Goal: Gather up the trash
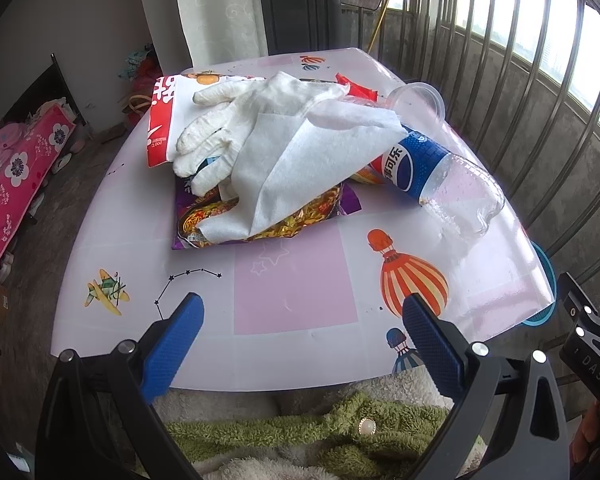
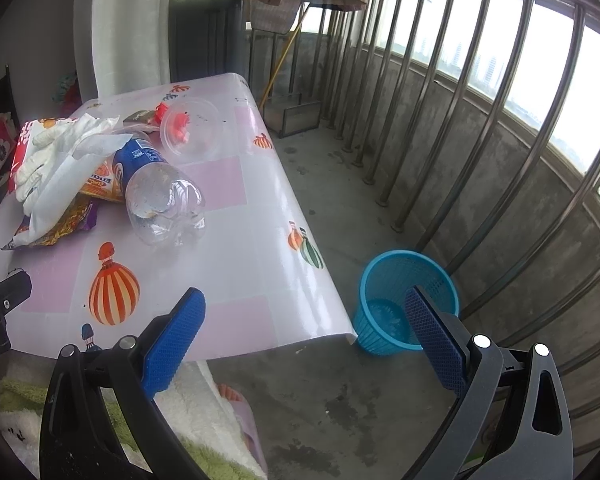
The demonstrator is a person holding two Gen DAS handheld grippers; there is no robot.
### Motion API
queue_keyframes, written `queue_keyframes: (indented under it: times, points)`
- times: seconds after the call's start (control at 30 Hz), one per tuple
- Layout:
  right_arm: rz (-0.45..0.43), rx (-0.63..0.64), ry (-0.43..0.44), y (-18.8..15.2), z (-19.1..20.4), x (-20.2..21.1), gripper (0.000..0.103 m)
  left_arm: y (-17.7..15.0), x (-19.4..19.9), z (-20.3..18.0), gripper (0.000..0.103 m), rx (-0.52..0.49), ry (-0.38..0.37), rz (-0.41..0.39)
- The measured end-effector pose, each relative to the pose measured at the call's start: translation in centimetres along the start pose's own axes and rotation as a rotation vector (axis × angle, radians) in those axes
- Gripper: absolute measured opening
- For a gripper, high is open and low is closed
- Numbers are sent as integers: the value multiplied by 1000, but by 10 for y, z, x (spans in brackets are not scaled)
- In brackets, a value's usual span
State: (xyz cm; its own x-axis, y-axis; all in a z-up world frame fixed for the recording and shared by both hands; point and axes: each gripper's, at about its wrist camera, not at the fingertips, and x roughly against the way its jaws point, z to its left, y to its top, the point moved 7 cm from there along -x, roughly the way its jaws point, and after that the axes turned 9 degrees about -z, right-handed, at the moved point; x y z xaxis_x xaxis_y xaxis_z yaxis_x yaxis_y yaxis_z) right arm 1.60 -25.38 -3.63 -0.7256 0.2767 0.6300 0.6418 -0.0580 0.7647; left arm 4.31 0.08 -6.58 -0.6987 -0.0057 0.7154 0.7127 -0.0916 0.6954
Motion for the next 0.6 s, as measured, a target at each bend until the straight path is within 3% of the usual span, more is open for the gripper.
queue_keyframes:
  times: [0.6]
  points:
    - [4,3,8,0,5,1,95,1,-1,3,97,5,2,7]
